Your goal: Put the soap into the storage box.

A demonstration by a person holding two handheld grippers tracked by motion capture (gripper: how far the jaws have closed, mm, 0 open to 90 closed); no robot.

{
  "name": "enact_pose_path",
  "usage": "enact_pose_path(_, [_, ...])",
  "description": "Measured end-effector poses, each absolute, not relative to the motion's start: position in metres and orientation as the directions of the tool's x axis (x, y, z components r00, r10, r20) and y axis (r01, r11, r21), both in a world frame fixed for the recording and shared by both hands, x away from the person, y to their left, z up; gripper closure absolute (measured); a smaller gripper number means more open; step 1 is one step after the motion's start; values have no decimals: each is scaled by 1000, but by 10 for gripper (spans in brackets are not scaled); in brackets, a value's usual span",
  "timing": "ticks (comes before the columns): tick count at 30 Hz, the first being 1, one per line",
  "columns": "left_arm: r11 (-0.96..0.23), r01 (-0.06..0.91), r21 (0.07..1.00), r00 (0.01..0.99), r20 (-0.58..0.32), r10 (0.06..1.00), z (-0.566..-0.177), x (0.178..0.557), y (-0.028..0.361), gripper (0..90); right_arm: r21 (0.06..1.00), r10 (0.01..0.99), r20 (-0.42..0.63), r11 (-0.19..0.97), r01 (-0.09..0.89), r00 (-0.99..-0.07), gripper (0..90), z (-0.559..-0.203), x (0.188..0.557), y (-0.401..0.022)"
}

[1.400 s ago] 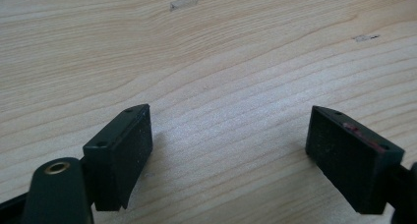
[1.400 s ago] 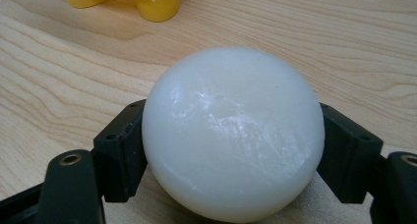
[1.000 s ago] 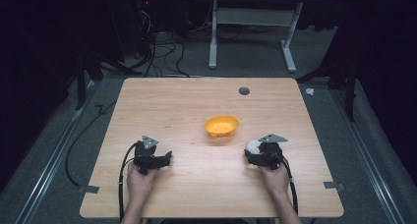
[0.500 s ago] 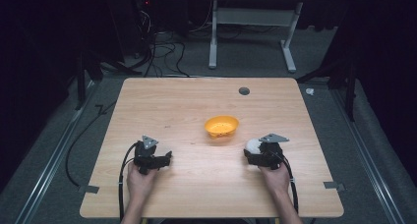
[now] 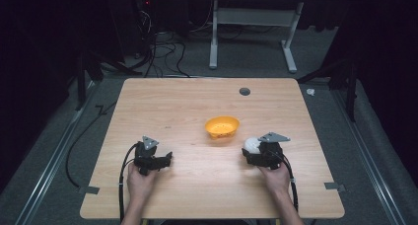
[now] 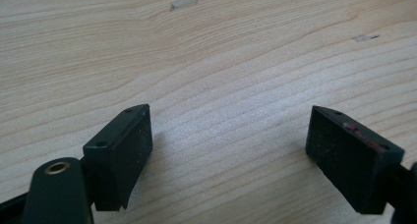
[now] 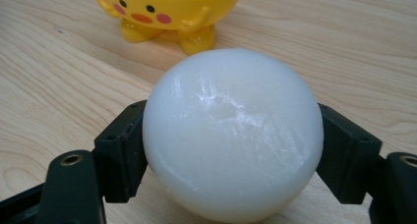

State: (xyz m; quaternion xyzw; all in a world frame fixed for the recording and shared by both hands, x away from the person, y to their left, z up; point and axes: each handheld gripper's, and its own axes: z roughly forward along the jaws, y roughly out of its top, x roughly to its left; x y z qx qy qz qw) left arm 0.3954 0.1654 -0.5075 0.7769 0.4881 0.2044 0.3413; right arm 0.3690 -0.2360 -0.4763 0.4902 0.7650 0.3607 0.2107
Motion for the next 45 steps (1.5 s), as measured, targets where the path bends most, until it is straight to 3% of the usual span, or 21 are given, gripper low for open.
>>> enact_pose_path(45, [-290, 619, 730, 441, -17, 897, -507, 395, 166, 181, 783, 872, 51, 268, 561, -487, 250, -440, 387, -220])
